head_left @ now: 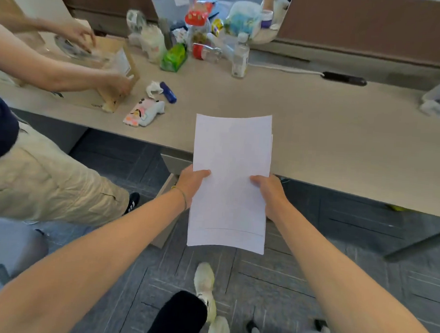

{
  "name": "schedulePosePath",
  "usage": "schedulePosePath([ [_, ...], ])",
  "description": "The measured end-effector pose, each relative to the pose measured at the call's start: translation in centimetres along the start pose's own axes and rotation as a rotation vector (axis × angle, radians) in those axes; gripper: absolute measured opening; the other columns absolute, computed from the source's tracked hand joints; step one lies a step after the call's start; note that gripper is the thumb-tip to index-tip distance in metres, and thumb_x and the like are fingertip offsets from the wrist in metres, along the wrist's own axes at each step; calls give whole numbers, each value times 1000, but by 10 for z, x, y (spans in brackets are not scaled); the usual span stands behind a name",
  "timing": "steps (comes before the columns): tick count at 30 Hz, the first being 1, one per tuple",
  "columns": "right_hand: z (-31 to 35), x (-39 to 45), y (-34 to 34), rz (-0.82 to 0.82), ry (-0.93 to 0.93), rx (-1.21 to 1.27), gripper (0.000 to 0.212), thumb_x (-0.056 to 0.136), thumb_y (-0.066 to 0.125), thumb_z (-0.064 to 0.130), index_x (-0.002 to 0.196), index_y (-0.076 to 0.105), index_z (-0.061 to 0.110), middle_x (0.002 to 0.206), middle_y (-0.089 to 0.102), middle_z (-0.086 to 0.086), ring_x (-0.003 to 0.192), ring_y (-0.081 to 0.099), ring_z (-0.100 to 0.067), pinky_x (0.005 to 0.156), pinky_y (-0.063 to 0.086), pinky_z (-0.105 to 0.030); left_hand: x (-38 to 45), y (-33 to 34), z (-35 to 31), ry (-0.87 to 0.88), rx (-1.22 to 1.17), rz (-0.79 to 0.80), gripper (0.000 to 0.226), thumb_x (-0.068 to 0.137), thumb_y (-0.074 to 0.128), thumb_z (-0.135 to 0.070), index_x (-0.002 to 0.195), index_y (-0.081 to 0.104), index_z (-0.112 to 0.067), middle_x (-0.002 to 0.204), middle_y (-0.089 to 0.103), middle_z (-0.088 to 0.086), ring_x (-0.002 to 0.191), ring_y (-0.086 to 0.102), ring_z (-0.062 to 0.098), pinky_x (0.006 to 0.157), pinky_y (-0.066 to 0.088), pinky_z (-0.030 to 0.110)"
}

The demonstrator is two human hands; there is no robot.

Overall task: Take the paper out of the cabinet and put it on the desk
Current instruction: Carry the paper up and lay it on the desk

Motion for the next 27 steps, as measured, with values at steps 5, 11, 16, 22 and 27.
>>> schedulePosePath([
  [5, 60, 14, -18, -61, -45, 62, 20, 99, 58, 13, 119, 60, 15, 104, 70, -6, 94, 68, -28, 76, 56, -40, 24, 39, -61, 54, 19, 68, 42, 94, 58, -13, 135, 60, -7, 130, 67, 15, 116, 65, 36, 97, 54, 47],
  [11, 126, 51, -34, -156, -16, 129, 19, 99, 60, 14, 115, 66, 7, 100, 72, -10, 94, 71, -34, 83, 60, -49, 76, 83, -131, 176, 150, 133, 35, 98, 51, -11, 131, 62, -7, 130, 67, 15, 115, 65, 35, 100, 52, 46],
  [16, 166, 83, -43, -261, -41, 54, 28, 96, 60, 8, 123, 65, 1, 106, 72, -14, 100, 69, -36, 96, 56, -56, 106, 113, -169, 199, 188, 147, 35, 95, 51, -8, 127, 64, -7, 119, 70, 12, 107, 66, 34, 93, 55, 42],
  [22, 202, 126, -65, -378, -144, -7, 20, 88, 59, -3, 102, 65, 10, 102, 68, -12, 87, 64, -30, 77, 55, -38, 141, 157, -187, 167, 143, 119, 32, 89, 51, 1, 116, 67, -7, 101, 68, 10, 90, 63, 30, 74, 54, 34],
  [27, 226, 174, -91, -399, -148, 16, 30, 83, 63, -13, 108, 69, 3, 101, 68, -12, 87, 62, -28, 56, 45, -25, 177, 189, -196, 140, 143, 44, 35, 87, 58, 4, 121, 65, -7, 113, 69, 12, 101, 65, 30, 97, 55, 46],
])
Point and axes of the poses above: each hand's wrist, its own x-axis towards the middle knuckle, its own y-axis out of the palm, z = x × y, the point moved 2 cm from there along x, towards the middle knuckle
